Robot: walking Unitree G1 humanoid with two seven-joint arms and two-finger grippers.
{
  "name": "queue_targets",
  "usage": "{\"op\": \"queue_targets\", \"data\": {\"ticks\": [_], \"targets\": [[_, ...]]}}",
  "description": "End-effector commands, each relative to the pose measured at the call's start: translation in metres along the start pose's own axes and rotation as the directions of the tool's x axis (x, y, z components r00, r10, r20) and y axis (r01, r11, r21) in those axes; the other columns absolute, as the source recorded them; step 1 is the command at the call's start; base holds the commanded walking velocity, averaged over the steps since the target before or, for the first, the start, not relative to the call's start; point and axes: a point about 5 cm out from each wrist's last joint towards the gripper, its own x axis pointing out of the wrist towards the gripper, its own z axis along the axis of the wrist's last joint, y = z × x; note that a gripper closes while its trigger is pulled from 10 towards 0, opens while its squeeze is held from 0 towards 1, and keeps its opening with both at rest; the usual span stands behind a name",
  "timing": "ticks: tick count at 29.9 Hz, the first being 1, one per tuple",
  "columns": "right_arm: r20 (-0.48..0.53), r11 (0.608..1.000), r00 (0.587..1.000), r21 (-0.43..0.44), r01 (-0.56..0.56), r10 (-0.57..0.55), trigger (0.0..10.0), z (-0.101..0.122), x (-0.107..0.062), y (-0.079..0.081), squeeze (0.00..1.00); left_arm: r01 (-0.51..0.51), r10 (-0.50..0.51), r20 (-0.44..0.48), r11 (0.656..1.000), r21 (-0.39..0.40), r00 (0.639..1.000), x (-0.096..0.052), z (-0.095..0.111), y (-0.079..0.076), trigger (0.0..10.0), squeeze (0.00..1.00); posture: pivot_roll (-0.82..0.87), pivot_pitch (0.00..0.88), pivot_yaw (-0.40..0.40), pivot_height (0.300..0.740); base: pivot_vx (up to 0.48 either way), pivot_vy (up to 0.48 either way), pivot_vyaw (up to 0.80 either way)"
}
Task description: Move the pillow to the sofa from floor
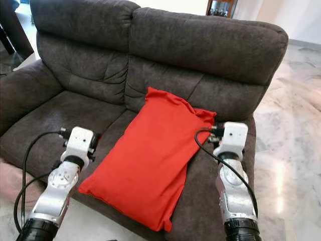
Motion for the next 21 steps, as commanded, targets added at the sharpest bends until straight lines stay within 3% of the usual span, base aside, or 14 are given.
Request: {"op": "queue_targets", "data": {"ticks": [1, 4, 7, 12, 21], "targets": [[-0.044, 0.999, 0.998, -0.022, 0.033, -0.034, 10.0, -0.011, -0.002, -0.007, 0.0, -0.019, 0.018, -0.024, 1.0, -0.025, 1.0, -0.002, -0.009, 0.002, 10.0, 0.0, 0.13, 0.024, -0.019, 0.74, 0.0, 0.0, 0.0], [-0.125, 0.999, 0.991, -0.03, 0.035, -0.038, 10.0, -0.035, -0.006, -0.01, 0.0, -0.019, 0.017, -0.117, 1.0, -0.015, 0.993, -0.009, -0.037, -0.001, 10.0, 0.0, 0.12, 0.023, -0.016, 0.74, 0.0, 0.0, 0.0], [-0.167, 0.998, 0.985, -0.043, 0.039, -0.046, 10.0, -0.048, -0.007, -0.013, 0.0, -0.019, 0.016, -0.162, 1.0, -0.02, 0.987, -0.015, -0.051, -0.003, 10.0, 0.0, 0.13, 0.029, -0.018, 0.74, 0.0, 0.0, 0.0], [-0.169, 0.998, 0.984, -0.032, 0.052, -0.057, 10.0, -0.053, -0.007, -0.017, 0.0, -0.029, 0.026, -0.173, 0.999, -0.015, 0.985, -0.018, -0.058, -0.003, 10.0, 0.0, 0.13, 0.042, -0.022, 0.74, 0.0, 0.0, 0.0], [-0.121, 1.0, 0.992, -0.012, 0.02, -0.021, 10.0, -0.049, -0.004, -0.009, 0.0, -0.042, 0.038, -0.13, 0.999, -0.025, 0.991, -0.015, -0.053, -0.006, 10.0, 0.0, 0.13, 0.057, -0.022, 0.74, 0.0, 0.0, 0.0]]}}
